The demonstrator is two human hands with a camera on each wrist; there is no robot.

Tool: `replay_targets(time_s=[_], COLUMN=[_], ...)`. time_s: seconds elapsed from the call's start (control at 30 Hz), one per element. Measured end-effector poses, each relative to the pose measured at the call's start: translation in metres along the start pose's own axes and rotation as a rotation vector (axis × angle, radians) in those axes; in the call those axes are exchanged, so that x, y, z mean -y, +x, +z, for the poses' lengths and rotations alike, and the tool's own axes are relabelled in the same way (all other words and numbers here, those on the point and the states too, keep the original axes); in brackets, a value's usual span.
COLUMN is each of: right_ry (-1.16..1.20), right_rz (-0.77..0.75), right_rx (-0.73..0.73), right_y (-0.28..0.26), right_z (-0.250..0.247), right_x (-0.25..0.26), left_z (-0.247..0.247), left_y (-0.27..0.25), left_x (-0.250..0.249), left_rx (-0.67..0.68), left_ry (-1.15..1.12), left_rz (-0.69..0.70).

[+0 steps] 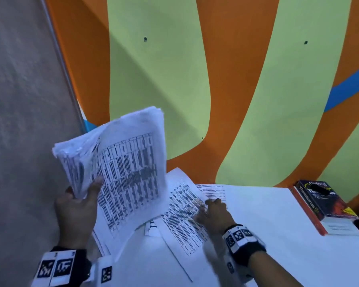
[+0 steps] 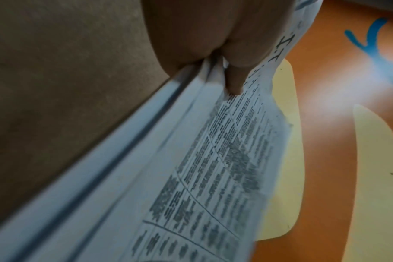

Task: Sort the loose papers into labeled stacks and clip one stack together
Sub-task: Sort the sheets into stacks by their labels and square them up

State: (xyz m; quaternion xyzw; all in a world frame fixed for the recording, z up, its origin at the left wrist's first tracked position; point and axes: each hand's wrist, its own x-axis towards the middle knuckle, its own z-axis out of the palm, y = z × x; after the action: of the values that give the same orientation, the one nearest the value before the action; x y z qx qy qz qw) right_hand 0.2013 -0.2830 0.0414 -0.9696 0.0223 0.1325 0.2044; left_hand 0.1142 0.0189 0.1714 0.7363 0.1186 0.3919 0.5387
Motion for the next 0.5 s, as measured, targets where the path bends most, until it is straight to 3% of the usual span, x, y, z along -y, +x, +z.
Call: replay_targets(time_s=[0.1, 0.23, 0.33, 0.4, 0.5], right_ry=[-0.157, -0.266, -0.283, -0.226, -0.083], right_rz=[0.061, 0.132, 0.069, 0.02, -0.177], right_rx=[-0.048, 0.06, 0.147, 0.11, 0.116], right_y=[0.01, 0.032, 0.038, 0.036, 0.03], right_z=[0.013, 0.008, -0.001, -0.007, -0.02], right_x=[0.01, 0.012, 0.011, 0.009, -0.002], left_z=[-0.008, -0.016, -0.021, -0.023, -0.027], left_y=[0.004, 0.003, 0.005, 0.007, 0.008], left_x=[0.015, 0.023, 0.024, 0.022, 0.02], left_rx=[-0.031, -0.072, -0.072, -0.084, -0.113], left_ry=[0.011, -0.002, 0.037, 0.057, 0.059], left_rz=[-0.019, -0.087, -0.092, -0.079, -0.058])
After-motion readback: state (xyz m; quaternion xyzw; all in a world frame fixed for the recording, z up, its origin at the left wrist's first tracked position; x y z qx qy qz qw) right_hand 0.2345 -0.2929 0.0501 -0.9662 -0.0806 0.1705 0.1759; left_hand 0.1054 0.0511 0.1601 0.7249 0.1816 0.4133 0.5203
